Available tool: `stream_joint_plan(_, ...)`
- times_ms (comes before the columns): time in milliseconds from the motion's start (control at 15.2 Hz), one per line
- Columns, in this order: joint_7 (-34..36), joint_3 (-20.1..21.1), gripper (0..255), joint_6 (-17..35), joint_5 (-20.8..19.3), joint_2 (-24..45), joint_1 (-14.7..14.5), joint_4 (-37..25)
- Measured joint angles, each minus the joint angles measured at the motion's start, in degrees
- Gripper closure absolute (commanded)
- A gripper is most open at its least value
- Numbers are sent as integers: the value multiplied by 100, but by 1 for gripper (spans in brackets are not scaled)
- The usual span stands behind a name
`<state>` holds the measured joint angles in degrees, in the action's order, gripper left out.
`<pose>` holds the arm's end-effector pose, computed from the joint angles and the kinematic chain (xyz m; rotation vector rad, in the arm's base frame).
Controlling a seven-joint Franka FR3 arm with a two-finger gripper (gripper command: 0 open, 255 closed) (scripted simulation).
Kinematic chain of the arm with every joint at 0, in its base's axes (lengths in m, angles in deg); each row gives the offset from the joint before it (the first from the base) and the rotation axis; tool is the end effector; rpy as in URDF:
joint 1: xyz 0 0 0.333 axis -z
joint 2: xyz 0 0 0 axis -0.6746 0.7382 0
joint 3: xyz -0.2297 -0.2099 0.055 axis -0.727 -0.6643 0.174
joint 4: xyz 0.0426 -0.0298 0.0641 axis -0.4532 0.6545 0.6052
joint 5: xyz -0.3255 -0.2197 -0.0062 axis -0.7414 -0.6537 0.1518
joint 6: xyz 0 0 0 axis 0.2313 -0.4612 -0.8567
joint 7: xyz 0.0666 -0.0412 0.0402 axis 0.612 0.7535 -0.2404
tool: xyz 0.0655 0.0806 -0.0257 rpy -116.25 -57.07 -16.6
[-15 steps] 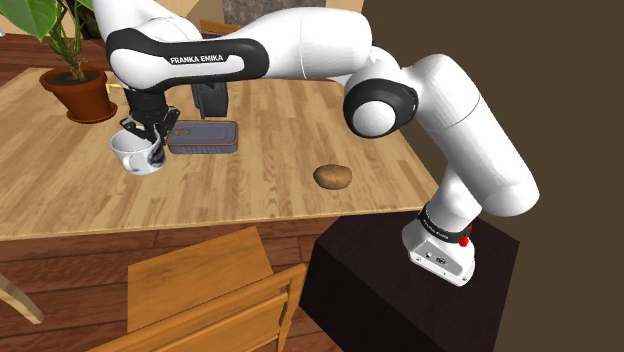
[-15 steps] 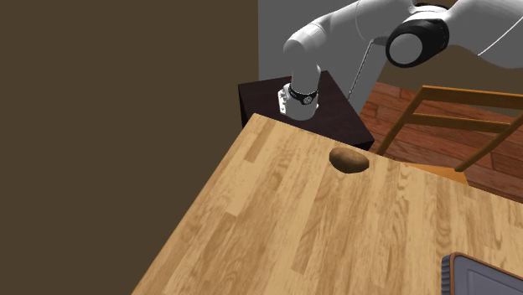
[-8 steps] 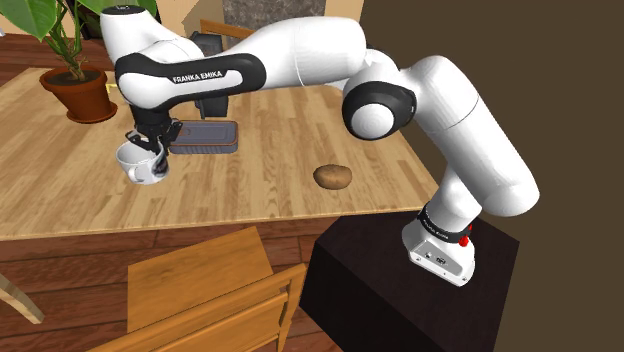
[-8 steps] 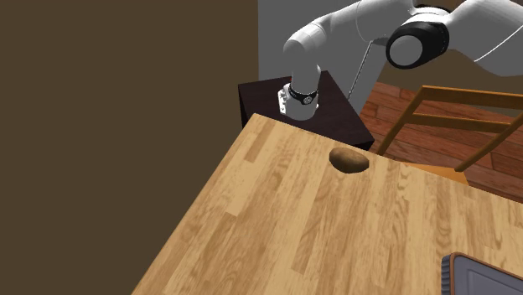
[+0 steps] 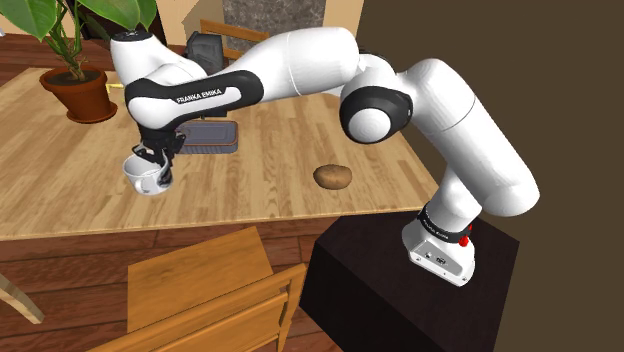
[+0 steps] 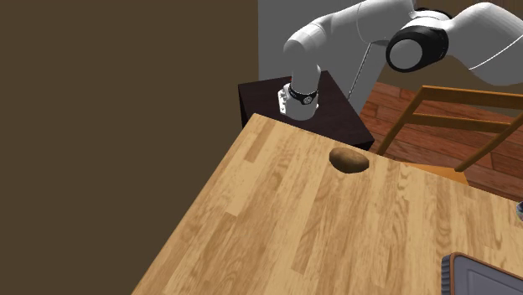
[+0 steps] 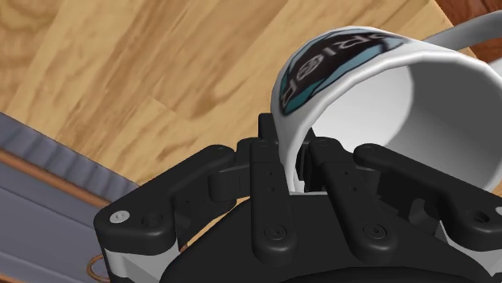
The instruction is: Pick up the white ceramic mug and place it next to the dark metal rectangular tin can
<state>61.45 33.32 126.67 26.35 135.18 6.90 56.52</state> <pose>0.6661 0.4326 0.2949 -3.0842 -0.0501 -0.1401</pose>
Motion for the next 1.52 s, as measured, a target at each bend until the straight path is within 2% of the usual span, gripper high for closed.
stream_joint_plan(528, -11, 13, 255, 395, 14, 268, 4, 128)
stream_joint_plan(990, -16, 16, 255, 487, 18, 345, 9, 140)
stream_joint_plan(1056, -16, 16, 0, 488, 18, 345, 9, 141)
stream_joint_plan(1518, -23, 13, 0, 471, 17, 243, 7, 231)
